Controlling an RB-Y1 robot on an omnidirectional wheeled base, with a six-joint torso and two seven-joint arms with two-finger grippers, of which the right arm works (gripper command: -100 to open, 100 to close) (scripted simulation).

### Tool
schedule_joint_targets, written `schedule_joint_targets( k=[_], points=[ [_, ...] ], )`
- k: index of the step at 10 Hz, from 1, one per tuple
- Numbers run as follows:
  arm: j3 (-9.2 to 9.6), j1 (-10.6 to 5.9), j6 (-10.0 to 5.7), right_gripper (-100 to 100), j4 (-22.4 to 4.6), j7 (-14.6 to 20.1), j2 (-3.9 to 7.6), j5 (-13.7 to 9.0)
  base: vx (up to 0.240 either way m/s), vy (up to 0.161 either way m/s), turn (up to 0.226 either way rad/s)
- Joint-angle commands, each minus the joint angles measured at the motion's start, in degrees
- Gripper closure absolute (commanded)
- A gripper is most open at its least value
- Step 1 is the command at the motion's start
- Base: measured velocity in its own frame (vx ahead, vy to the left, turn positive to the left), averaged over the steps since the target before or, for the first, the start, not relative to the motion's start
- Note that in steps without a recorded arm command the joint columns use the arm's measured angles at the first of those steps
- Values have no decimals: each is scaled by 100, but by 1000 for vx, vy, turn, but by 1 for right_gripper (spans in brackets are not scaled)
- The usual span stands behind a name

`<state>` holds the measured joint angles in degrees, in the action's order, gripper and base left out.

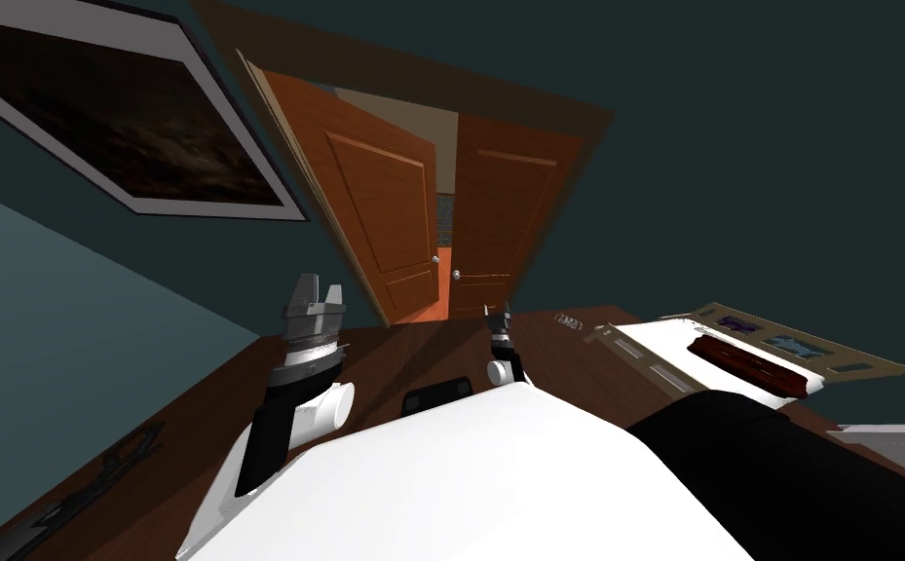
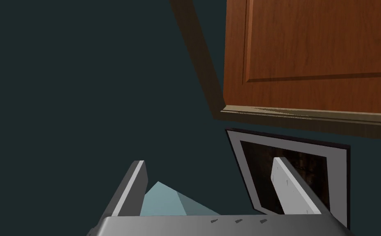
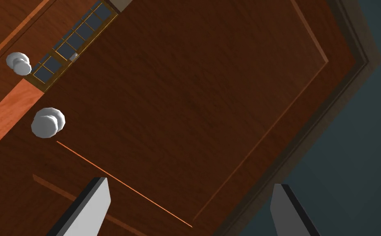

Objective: Push the door open

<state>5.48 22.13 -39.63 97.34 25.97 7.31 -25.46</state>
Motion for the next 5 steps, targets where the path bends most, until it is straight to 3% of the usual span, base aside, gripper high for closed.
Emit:
schedule_joint_targets(
  k=[1,5],
  points=[
    [16,-63,-52,-100,-196,186,22,-160,90,-25,184],
    [63,-211,-215,-100,-705,623,82,-545,99,-32,169]
  ],
)
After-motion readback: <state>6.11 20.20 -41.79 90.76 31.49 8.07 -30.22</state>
